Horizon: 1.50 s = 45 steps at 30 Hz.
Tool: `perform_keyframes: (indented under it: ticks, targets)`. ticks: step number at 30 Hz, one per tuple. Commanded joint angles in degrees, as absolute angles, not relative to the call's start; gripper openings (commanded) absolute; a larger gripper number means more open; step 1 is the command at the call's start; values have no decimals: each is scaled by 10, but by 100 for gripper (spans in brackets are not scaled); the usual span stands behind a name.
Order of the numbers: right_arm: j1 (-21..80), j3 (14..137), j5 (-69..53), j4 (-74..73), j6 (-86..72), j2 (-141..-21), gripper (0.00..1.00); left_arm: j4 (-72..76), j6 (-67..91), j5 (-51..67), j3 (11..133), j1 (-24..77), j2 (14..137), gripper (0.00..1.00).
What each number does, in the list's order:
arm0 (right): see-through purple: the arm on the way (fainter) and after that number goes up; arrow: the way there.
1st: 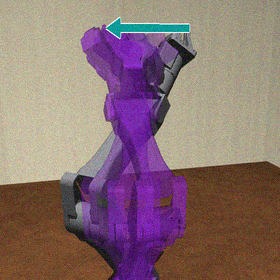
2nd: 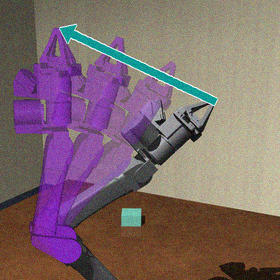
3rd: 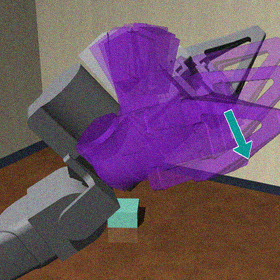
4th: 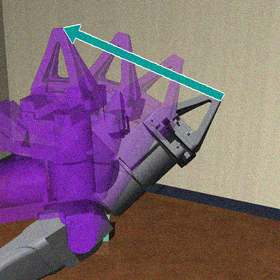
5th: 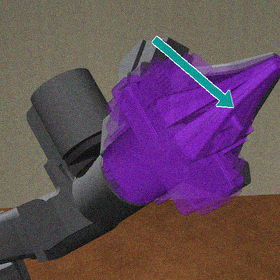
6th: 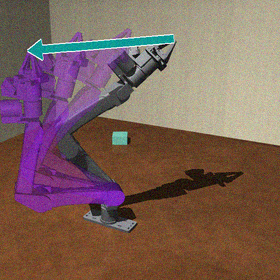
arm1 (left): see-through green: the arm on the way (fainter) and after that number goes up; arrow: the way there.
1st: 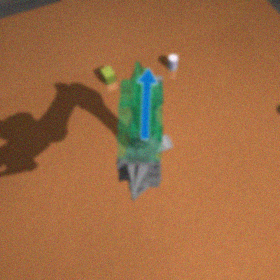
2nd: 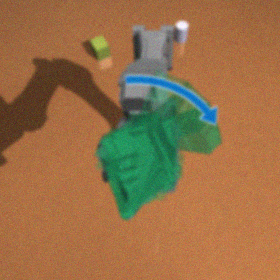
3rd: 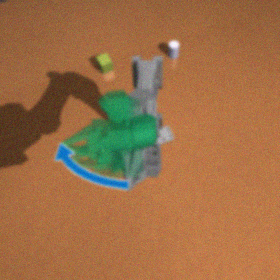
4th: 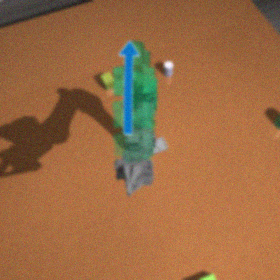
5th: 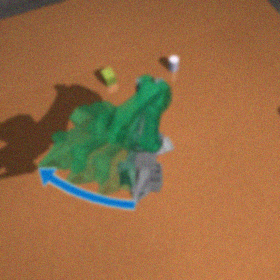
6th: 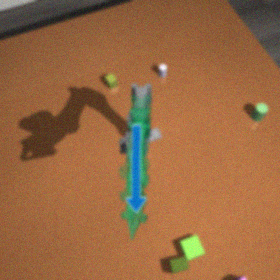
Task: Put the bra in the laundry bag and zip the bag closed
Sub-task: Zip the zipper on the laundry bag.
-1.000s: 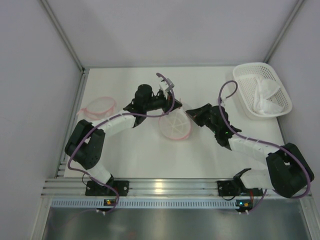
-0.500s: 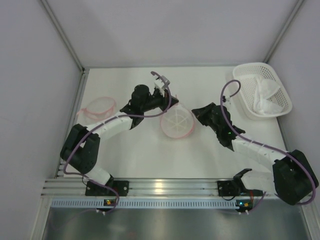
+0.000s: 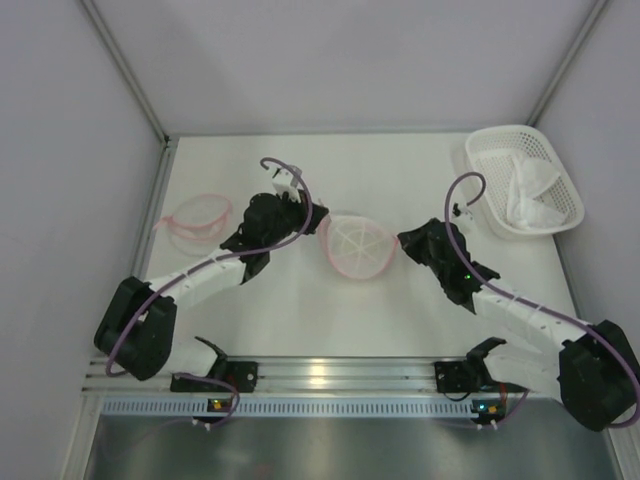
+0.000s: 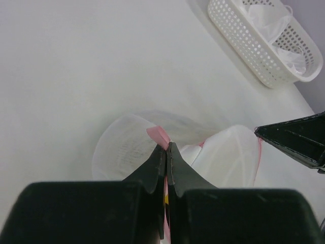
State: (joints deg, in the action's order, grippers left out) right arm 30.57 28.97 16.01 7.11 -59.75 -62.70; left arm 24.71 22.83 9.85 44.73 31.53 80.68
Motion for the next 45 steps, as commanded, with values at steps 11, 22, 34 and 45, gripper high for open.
perform_keyframes:
  ticks: [11,22,34,45]
  targets:
    - [301,324,186,28,-492,-626,0,261,333,50,348,312,685,2]
    - [301,407,85,45,-328,-642,0,61,132,-3,454,313,589,98]
    - [300,408,24,80,-294,-631,0,-47,-40,416,659,309,823,92]
    - [299,413,-11,92,-301,-635,0,-47,-50,456,718,326,934,85]
